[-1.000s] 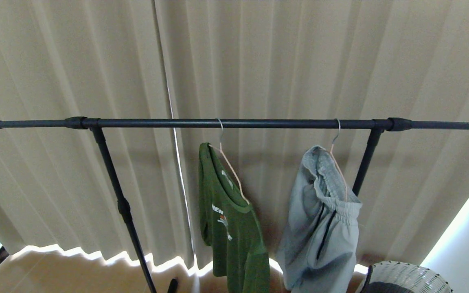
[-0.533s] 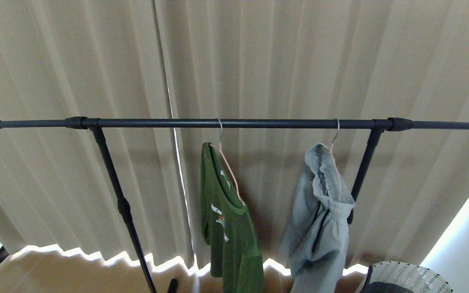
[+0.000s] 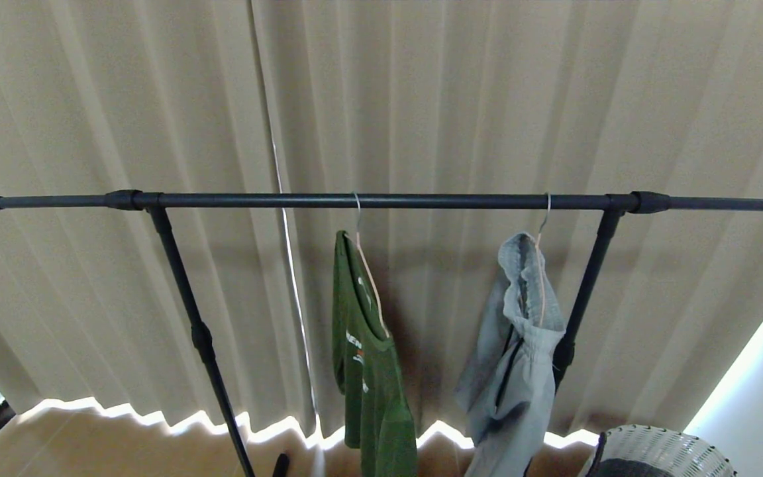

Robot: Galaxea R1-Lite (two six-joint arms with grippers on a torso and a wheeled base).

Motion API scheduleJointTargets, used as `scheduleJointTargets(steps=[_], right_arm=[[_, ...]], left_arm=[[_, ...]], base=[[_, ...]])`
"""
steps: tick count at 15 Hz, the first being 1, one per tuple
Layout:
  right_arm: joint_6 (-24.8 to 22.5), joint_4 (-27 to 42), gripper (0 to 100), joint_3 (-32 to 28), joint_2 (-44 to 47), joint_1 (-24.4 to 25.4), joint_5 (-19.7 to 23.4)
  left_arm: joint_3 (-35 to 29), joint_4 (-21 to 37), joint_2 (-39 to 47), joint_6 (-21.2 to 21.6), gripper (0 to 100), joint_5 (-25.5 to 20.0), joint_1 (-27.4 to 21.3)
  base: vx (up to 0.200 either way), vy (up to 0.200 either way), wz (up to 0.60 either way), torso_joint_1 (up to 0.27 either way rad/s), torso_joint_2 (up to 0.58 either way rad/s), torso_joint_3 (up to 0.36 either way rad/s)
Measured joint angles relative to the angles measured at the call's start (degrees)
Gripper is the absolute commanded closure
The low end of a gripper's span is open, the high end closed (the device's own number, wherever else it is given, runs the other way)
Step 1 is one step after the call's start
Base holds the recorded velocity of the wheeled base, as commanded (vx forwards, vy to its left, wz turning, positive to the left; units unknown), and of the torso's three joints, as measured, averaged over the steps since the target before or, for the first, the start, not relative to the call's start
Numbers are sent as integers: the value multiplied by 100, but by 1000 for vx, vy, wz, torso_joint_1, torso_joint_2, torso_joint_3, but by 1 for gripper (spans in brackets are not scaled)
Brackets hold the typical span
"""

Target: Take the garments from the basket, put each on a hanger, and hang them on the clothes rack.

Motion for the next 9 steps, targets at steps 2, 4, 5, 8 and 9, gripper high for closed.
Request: scheduleJointTargets(steps=[2,4,5,8,9], right_arm=[[0,0,0,2,0,0,2],[-2,0,0,2,0,0,2],[0,-2,0,2,0,0,0],[4,0,0,2,-2,0,-46],[2,0,0,2,-2,0,-59]], left_arm=[[-41,85,2,-72,0,38,2],[-49,74,2,-72,0,49,5],[-49,77,2,-69,0,49,5],[-51,72,2,-72,0,50,10],[-51,72,2,-72,0,50,7]], base=[[0,0,0,0,0,0],[0,0,0,0,0,0],[0,0,0,0,0,0],[0,0,0,0,0,0],[0,0,0,0,0,0]])
